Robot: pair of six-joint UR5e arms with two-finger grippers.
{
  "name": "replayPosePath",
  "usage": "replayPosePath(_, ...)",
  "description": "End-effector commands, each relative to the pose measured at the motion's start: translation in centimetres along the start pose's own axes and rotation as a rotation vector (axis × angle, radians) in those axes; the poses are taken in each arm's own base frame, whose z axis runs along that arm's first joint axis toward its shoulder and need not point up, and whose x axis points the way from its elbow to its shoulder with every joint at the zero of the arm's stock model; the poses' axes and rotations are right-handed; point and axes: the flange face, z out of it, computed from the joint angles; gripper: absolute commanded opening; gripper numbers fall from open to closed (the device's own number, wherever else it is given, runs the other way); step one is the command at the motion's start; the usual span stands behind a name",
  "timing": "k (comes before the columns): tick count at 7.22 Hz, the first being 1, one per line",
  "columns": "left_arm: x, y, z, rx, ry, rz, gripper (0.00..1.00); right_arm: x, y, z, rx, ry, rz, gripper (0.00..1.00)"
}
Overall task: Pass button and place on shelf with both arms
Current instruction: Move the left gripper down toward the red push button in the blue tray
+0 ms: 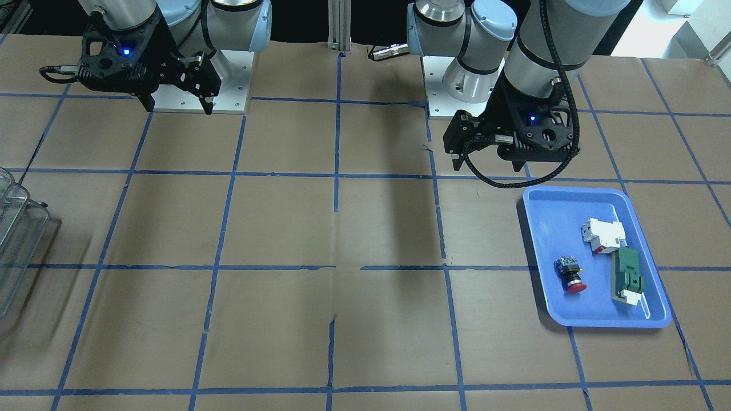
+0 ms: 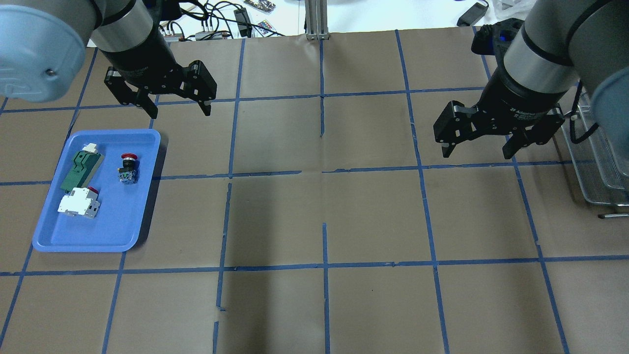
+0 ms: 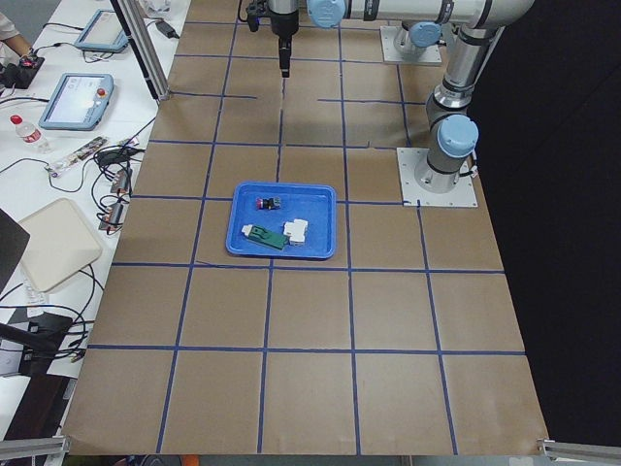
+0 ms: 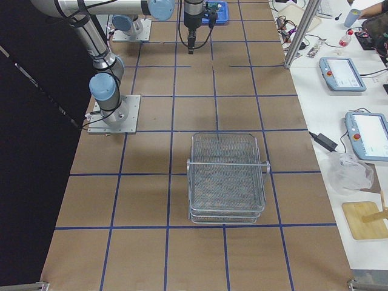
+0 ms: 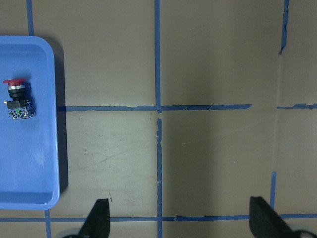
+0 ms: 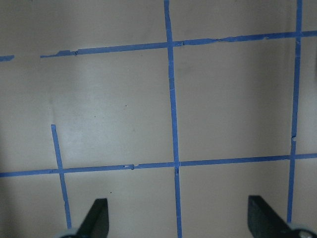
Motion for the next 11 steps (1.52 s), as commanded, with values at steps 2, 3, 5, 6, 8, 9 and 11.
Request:
replayPosePath(2,0.0,0.1,-0.1,0.001,0.002,0.005,1.00,-0.1,0.1,0.2,0.006,0.001,-0.004,1.00)
replayPosePath(3,-0.1,0.4,-0.1,-0.004,-0.007,0.006,1.00,-0.1,0.1,0.2,0.005,0.004,-0.007,1.00)
replayPosePath(5,-1.2,0.7,1.2,-0.021,-0.012,-0.011,1.00,-0.1,0.1,0.5,0.005,0.002,-0.007,1.00)
replayPosePath(6,-3.1,-0.4,1.5,0.023,-0.012,-0.039,1.00,-0.1,0.1,0.6,0.002,0.002,-0.007,1.00)
replayPosePath(8,-9.7,-2.5,5.8,0.009,-0.013,-0.083,1.00,0.1,0.0,0.5,0.005,0.004,-0.003,1.00)
replayPosePath(9,-12.7,-2.7,8.7,0.040,-0.020,-0.054,1.00,0.1,0.3,0.6,-0.009,0.006,-0.002,1.00)
replayPosePath(11,-19.5,-0.2,16.5,0.095,-0.041,0.000,1.00,0.5,-0.1,0.3,0.011,-0.011,0.012,1.00)
